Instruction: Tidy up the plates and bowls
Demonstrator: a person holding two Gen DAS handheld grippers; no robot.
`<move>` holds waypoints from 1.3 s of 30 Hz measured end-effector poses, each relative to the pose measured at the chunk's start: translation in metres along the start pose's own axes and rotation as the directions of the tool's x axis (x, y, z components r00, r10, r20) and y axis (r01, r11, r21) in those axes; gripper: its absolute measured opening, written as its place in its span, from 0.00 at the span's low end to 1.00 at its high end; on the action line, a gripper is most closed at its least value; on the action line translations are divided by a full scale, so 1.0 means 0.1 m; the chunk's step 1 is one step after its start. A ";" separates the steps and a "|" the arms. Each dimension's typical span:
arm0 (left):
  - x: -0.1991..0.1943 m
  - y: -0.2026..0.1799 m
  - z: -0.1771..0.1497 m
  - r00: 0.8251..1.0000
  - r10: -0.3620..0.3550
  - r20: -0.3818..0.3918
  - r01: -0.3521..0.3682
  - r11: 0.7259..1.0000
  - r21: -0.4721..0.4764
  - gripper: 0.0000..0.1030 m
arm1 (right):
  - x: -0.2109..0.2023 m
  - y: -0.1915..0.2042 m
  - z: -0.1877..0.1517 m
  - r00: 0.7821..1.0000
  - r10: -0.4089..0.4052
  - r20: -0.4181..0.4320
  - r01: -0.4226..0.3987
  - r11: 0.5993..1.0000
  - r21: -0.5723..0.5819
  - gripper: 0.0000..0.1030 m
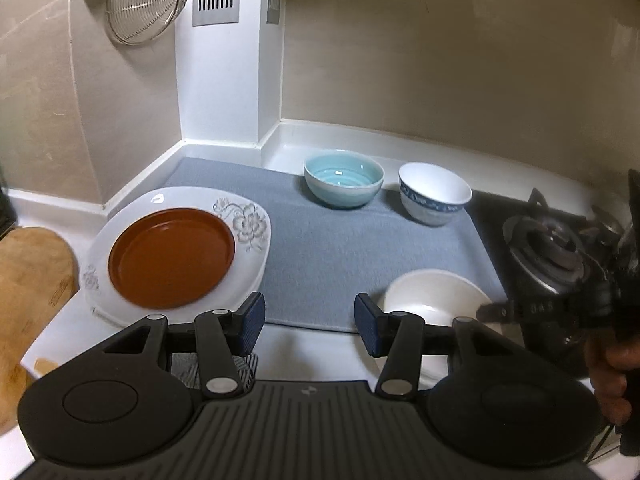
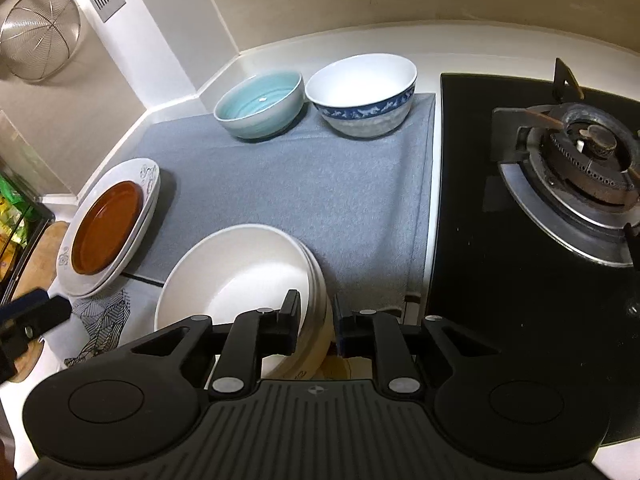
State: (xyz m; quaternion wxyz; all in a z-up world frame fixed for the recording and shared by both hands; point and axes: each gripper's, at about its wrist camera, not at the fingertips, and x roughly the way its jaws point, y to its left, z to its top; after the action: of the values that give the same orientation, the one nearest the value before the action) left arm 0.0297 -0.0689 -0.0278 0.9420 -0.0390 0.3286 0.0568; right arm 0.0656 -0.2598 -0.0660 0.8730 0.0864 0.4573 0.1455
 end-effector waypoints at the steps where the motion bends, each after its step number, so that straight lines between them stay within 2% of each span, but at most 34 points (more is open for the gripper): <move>1: 0.06 0.05 0.05 1.000 -0.009 -0.006 0.009 1.000 -0.012 0.53 | 0.02 0.02 0.01 1.000 -0.016 -0.002 0.016 1.000 -0.006 0.21; 5: 0.24 0.18 0.27 0.998 -0.057 0.007 0.057 0.998 -0.020 0.52 | -0.05 0.05 0.10 0.999 -0.039 0.030 0.038 0.999 0.030 0.24; 7: 0.38 0.23 0.39 0.996 -0.088 0.008 0.088 0.996 -0.028 0.39 | -0.07 0.07 0.15 0.997 -0.060 0.046 0.059 0.998 0.032 0.26; 8: 0.45 0.25 0.46 0.994 -0.105 0.005 0.105 0.994 -0.031 0.26 | -0.09 0.08 0.18 0.996 -0.074 0.054 0.072 0.996 0.045 0.26; 9: 0.53 0.26 0.52 0.993 -0.118 0.005 0.118 0.993 -0.027 0.22 | -0.11 0.07 0.21 0.994 -0.082 0.065 0.078 0.995 0.065 0.26; 13: 0.90 0.26 0.83 0.986 -0.166 0.013 0.166 0.985 -0.051 0.22 | -0.23 0.07 0.24 0.987 -0.126 0.104 0.113 0.986 0.124 0.26; 15: 1.14 0.26 0.98 0.985 -0.173 0.005 0.172 0.982 -0.081 0.27 | -0.28 0.06 0.22 0.984 -0.145 0.107 0.128 0.980 0.152 0.26; 17: 1.42 0.27 1.12 0.986 -0.164 -0.014 0.161 0.979 -0.127 0.35 | -0.34 0.06 0.20 0.981 -0.162 0.108 0.143 0.976 0.165 0.26; 20: 1.78 0.31 1.26 0.989 -0.141 -0.038 0.130 0.970 -0.204 0.35 | -0.40 0.05 0.16 0.978 -0.184 0.095 0.164 0.968 0.188 0.26; 24: 2.19 0.35 1.35 0.986 -0.140 -0.087 0.107 0.944 -0.311 0.38 | -0.50 0.05 0.13 0.971 -0.222 0.086 0.201 0.959 0.202 0.26; 28: 2.45 0.33 1.35 0.983 -0.131 -0.131 0.076 0.930 -0.360 0.38 | -0.58 0.06 0.11 0.966 -0.248 0.070 0.229 0.952 0.203 0.26; 32: 2.63 0.30 1.31 0.977 -0.120 -0.176 0.042 0.919 -0.392 0.35 | -0.58 0.10 0.11 0.966 -0.258 0.026 0.249 0.950 0.189 0.26; 34: 2.67 0.31 1.30 0.975 -0.144 -0.171 0.062 0.911 -0.408 0.27 | -0.58 0.14 0.14 0.965 -0.260 0.020 0.253 0.953 0.169 0.26; 35: 2.68 0.29 1.30 0.974 -0.146 -0.170 0.068 0.915 -0.398 0.21 | -0.58 0.15 0.16 0.966 -0.257 0.019 0.251 0.954 0.164 0.26; 39: 2.63 0.26 1.31 0.972 -0.137 -0.189 0.054 0.920 -0.388 0.19 | -0.55 0.23 0.26 0.971 -0.238 0.031 0.232 0.963 0.139 0.26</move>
State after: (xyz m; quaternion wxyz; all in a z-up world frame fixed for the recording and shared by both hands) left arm 0.3110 -0.0070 -0.0904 0.8776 -0.2425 0.4077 0.0686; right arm 0.0533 -0.2568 -0.0023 0.8869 0.0938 0.4524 0.0078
